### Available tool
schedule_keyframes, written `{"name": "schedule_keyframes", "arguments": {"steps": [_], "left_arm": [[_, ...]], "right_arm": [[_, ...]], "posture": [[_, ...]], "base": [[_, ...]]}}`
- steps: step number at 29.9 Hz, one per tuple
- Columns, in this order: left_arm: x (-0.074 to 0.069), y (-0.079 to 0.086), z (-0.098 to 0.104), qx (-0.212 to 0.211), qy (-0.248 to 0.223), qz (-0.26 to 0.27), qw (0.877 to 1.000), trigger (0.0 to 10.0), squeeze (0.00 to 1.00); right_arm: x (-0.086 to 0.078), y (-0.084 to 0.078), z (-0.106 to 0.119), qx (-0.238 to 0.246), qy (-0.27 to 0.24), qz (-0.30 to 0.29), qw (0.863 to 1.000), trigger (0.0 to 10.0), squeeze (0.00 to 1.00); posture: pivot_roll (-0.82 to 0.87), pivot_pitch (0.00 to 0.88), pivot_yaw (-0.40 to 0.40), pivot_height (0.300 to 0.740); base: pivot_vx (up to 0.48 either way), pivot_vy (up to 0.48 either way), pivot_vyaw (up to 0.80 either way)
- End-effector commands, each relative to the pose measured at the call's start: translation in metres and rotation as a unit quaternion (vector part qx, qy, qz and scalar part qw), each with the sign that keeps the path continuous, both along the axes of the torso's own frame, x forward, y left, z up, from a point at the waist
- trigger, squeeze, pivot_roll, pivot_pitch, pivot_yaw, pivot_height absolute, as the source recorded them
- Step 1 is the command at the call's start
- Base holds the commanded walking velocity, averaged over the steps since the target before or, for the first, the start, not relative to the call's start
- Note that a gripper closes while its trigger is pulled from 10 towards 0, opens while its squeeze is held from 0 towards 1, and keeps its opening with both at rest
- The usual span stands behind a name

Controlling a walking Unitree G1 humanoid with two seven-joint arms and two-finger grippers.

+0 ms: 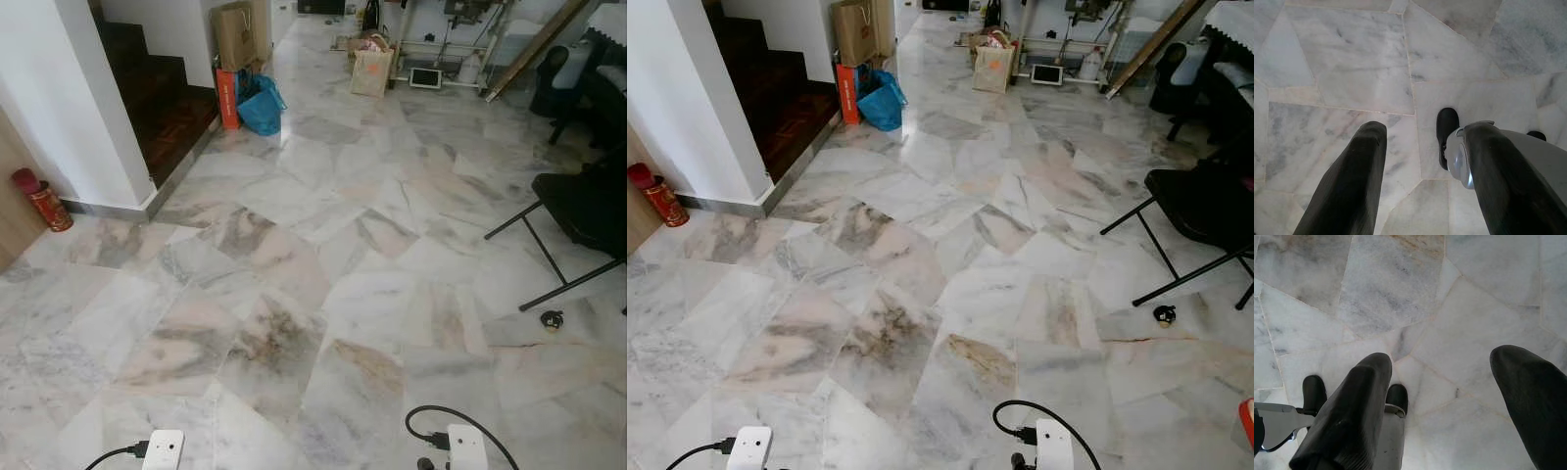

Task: Hang hanger

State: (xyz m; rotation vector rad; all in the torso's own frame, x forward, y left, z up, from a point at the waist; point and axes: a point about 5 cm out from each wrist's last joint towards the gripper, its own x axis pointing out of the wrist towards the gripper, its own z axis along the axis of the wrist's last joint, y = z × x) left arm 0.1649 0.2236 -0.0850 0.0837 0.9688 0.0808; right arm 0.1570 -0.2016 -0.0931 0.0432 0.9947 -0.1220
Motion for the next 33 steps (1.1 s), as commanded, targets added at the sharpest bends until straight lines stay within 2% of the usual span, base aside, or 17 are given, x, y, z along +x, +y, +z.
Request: {"name": "schedule_keyframes", "arguments": {"steps": [1,14,16,18,24,33], "left_arm": [[0.0319,-0.0189,0.0116,-0.024,0.015,-0.149,0.988,10.0,0.00],[0.0314,-0.0170,0.0117,-0.021,0.015,-0.152,0.988,10.0,0.00],[0.0323,-0.0155,0.0123,-0.007,0.024,-0.170,0.985,10.0,0.00],[0.0323,-0.0152,0.0122,-0.005,0.025,-0.167,0.986,10.0,0.00],[0.0315,-0.0147,0.0116,-0.004,0.020,-0.149,0.989,10.0,0.00],[0.0302,-0.0142,0.0108,0.003,0.026,-0.153,0.988,10.0,0.00]], "right_arm": [[-0.0104,0.0155,-0.0046,0.120,-0.034,-0.123,0.985,10.0,0.00],[-0.0103,0.0175,-0.0047,0.118,-0.034,-0.116,0.986,10.0,0.00],[-0.0080,0.0174,-0.0038,0.119,-0.037,-0.119,0.985,10.0,0.00],[-0.0095,0.0186,-0.0047,0.112,-0.029,-0.102,0.988,10.0,0.00],[-0.0108,0.0173,-0.0050,0.115,-0.030,-0.113,0.987,10.0,0.00],[-0.0136,0.0142,-0.0057,0.112,-0.028,-0.119,0.986,10.0,0.00]], "posture": [[-0.12,0.063,0.075,0.740],[-0.13,0.046,0.083,0.740],[-0.12,0.052,0.087,0.740],[-0.11,0.061,0.083,0.740],[-0.11,0.068,0.078,0.740],[-0.10,0.074,0.072,0.740]], "base": [[0.000,0.000,0.00],[0.000,0.000,0.00],[0.000,0.000,0.00],[0.000,0.000,0.00],[0.000,0.000,0.00],[0.000,0.000,0.00]]}}
